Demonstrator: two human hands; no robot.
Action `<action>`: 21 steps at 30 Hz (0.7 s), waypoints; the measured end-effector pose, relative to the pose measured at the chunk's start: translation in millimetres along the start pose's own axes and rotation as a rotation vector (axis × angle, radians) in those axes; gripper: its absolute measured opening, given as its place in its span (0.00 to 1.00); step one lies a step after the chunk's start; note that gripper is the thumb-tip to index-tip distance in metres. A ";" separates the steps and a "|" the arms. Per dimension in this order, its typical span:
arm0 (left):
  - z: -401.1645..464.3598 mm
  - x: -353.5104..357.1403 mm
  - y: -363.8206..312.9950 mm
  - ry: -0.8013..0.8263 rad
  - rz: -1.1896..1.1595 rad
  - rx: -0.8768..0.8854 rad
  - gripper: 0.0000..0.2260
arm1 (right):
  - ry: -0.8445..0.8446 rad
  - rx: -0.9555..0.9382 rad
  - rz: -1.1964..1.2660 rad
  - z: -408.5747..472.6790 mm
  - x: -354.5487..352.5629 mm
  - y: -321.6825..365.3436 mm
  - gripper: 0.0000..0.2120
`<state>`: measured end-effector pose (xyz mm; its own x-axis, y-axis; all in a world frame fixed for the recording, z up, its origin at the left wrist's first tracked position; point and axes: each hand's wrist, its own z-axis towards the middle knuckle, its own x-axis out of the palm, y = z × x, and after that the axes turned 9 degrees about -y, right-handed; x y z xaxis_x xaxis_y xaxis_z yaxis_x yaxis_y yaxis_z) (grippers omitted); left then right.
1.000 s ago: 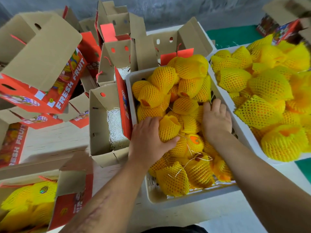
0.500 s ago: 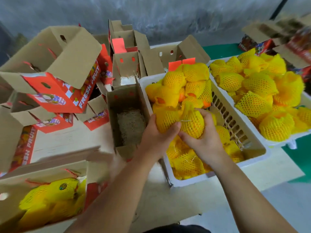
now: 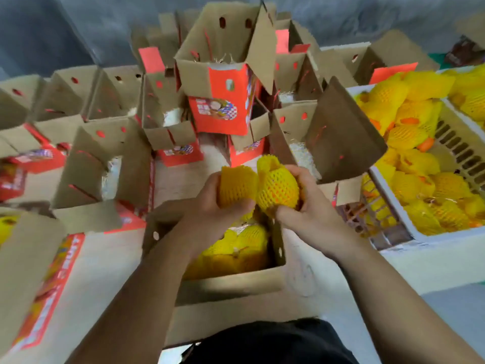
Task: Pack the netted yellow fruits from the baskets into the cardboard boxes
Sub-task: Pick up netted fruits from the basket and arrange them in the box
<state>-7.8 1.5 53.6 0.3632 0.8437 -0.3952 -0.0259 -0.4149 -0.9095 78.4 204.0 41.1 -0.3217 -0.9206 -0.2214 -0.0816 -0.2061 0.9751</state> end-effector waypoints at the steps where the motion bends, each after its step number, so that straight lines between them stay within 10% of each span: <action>1: -2.2 -18.4 14.4 -0.062 0.107 -0.003 0.22 | 0.001 0.025 -0.018 -2.1 22.3 -4.6 0.32; 4: -3.6 -56.6 58.5 -0.065 0.399 -0.026 0.34 | 0.035 0.026 -0.285 -6.2 70.6 -23.7 0.33; 15: -1.3 -61.5 127.1 0.044 1.133 0.811 0.23 | 0.413 -0.018 -0.973 13.9 129.2 -46.4 0.37; 21: 12.4 -55.3 131.8 0.072 1.501 0.418 0.18 | 0.247 0.113 -0.777 26.0 164.1 -60.2 0.32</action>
<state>-42.9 -95.7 -45.9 -0.1899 -0.2639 -0.9457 -0.6355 -0.7012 0.3232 6.0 74.0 -54.1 0.0815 -0.5783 -0.8118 -0.2940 -0.7922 0.5348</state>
